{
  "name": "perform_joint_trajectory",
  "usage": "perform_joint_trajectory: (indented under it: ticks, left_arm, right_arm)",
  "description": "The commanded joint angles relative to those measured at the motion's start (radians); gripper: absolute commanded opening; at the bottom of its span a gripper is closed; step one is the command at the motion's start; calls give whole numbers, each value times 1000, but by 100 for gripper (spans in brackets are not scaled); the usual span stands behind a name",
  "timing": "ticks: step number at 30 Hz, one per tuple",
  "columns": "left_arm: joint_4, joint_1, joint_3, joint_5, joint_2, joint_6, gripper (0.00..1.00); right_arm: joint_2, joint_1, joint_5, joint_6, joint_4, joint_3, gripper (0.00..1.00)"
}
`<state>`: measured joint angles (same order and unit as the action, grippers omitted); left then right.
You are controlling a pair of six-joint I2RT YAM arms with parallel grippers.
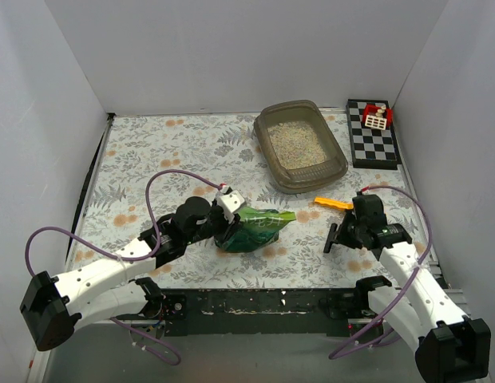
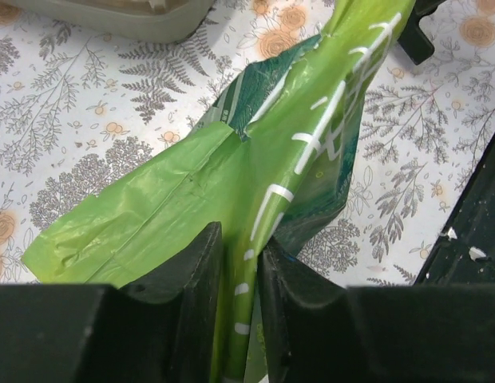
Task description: Fill the litter box with clean litter
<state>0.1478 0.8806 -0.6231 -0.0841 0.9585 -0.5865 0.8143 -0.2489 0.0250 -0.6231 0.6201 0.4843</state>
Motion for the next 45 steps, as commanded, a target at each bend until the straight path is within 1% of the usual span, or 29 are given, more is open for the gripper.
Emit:
perform_joint_trajectory:
  ticks: [1,4,6,10,12,15,17,19,21,24,26,30,31,35,37,41,45]
  left_arm:
    - [25,-3,-26,44,-29,-9,31]
    - [50,-3,-58,50,-46,-1,41]
    - [94,-3,-110,47,-47,-6,45]
    - [200,-3,-275,9,-12,-50,51]
    - [254,-3,-387,1,37,-103,55]
    - [346,-3,-564,-17,150,-211,54]
    - [369,-6,-668,-48,215,-278,53]
    - [340,-21,-730,-101,259,-326,53]
    - [273,-64,-774,-182,299,-390,54]
    - [141,-144,-784,-349,336,-511,54]
    - [48,-175,-773,-420,351,-587,54]
    - [-141,-229,-713,-496,358,-737,55]
    - [-210,-241,-695,-520,361,-769,56]
    - [-371,-275,-630,-586,371,-890,56]
    - [-402,-276,-618,-595,375,-906,56]
    - [-413,-279,-603,-585,378,-909,57]
    - [-448,-282,-584,-588,373,-928,57]
  right_arm:
    - [-12,2,3,101,56,164,1]
    - [25,2,-48,158,96,259,1]
    - [37,0,-66,197,122,331,1]
    - [52,-4,-144,319,153,493,1]
    - [60,-4,-204,377,158,565,1]
    - [65,-6,-333,450,144,658,1]
    - [71,-6,-414,480,139,713,1]
    - [80,-6,-496,496,138,766,1]
    - [92,-9,-583,503,133,813,1]
    - [103,-15,-638,474,93,873,1]
    - [111,-15,-657,459,73,890,1]
    - [125,-15,-703,419,35,909,1]
    - [126,-15,-718,410,20,909,1]
    - [144,-15,-773,349,-58,893,1]
    - [144,-15,-792,303,-121,873,1]
    - [175,-16,-833,248,-195,864,1]
    - [200,-26,-838,192,-272,843,1]
